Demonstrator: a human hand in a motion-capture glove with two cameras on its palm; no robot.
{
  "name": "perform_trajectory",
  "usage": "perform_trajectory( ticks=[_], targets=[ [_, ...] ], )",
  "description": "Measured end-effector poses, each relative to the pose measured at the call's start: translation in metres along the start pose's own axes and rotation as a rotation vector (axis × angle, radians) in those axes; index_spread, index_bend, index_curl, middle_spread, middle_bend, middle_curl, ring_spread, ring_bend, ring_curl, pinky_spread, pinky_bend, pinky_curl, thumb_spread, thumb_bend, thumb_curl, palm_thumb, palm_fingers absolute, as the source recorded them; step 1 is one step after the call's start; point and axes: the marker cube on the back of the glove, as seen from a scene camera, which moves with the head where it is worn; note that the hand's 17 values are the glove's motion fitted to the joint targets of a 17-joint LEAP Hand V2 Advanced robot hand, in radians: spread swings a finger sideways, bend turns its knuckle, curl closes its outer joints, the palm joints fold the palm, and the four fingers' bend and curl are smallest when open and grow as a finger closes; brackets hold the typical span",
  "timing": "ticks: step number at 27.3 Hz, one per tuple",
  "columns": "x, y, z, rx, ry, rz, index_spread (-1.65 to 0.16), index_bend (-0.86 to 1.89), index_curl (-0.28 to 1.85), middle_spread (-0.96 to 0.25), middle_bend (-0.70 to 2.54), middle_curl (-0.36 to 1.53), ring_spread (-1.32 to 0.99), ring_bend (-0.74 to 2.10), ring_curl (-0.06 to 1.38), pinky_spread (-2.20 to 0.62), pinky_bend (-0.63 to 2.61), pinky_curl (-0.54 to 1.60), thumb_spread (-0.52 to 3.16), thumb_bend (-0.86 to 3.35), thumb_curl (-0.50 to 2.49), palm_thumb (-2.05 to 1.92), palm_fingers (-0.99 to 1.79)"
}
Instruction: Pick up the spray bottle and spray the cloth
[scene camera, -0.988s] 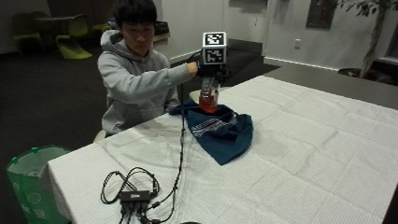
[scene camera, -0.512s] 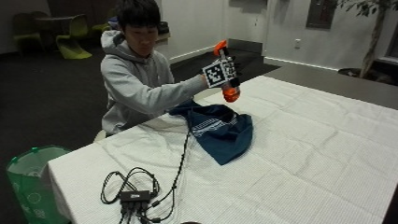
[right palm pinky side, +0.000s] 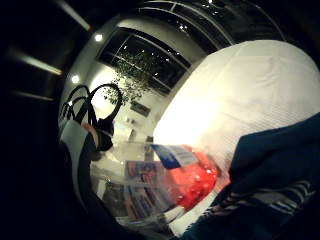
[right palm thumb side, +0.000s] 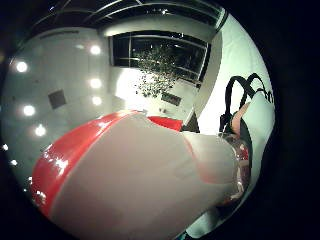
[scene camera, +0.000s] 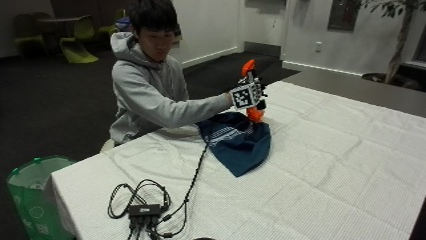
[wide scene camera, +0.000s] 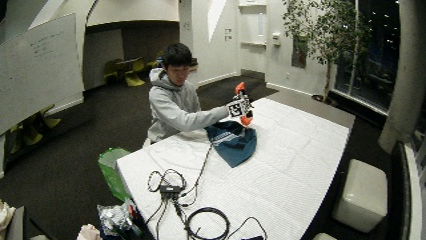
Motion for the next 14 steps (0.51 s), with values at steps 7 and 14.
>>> perform_trajectory(
  ticks=[7, 14],
  targets=[
    [0.014, -0.005, 0.017, -0.02, 0.03, 0.003, -0.17, 0.39, 0.52, -0.09, 0.54, 0.47, -0.17, 0.48, 0.42, -0.21, 0.33, 0.37, 0.12, -0.04, 0.76, 0.99, 1.35],
    [0.006, -0.003, 0.004, -0.162, 0.043, -0.02, -0.2, 0.23, 0.48, -0.1, 0.43, 0.43, -0.17, 0.49, 0.41, -0.21, 0.47, 0.4, 0.21, -0.06, 0.74, 0.95, 1.22]
  ],
)
